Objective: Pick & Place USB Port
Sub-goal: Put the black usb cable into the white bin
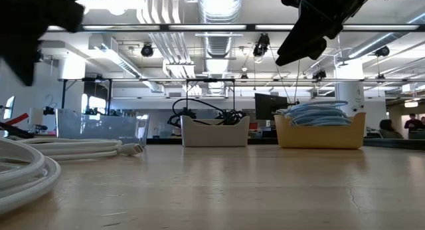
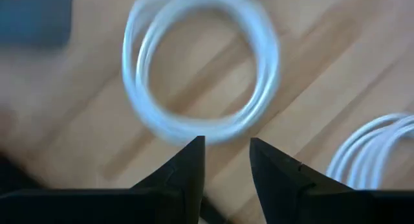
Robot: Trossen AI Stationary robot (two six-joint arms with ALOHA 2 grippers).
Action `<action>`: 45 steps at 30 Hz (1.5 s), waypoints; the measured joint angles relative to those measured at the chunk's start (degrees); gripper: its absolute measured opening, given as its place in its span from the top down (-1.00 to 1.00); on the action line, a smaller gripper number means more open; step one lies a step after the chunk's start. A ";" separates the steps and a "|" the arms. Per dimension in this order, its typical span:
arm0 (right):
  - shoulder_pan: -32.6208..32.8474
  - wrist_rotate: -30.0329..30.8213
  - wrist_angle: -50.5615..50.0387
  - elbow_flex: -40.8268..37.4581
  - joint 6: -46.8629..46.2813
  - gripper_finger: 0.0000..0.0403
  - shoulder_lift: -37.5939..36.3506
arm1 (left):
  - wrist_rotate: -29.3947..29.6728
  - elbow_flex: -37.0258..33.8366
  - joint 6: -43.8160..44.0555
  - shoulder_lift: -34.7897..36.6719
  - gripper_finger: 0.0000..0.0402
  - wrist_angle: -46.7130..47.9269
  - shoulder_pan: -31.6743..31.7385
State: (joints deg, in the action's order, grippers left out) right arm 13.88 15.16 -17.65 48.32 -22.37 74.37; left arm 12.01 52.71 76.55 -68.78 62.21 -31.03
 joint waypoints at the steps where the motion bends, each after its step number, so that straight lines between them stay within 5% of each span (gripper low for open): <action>1: 0.25 -0.02 0.02 -0.10 0.00 0.15 0.00 | -0.92 -0.77 3.21 -0.45 0.38 0.37 -1.42; 12: 1.26 -0.04 0.74 -2.11 -2.03 0.15 0.00 | -10.13 -11.79 26.67 -1.89 0.38 -8.75 -9.50; 18: 1.28 -0.04 2.89 -3.75 -3.25 0.15 0.00 | -11.45 -16.80 27.16 -2.59 0.38 -20.20 -9.75; 25: 1.28 -0.04 3.08 -3.79 -3.19 0.15 0.00 | -12.00 -12.41 23.84 -3.14 0.39 -19.07 -9.81; 31: 1.26 -0.04 3.28 -3.79 -3.17 0.15 0.00 | -12.59 -7.36 27.27 -4.92 0.39 -8.94 -9.88; 45: 1.28 -0.04 3.26 -3.87 -3.14 0.15 0.00 | -17.72 -11.06 36.15 -11.08 0.38 -10.53 -9.90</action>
State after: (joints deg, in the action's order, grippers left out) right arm 15.16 15.11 -14.39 44.45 -25.52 74.37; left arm -5.71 41.65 112.71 -79.86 51.68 -40.93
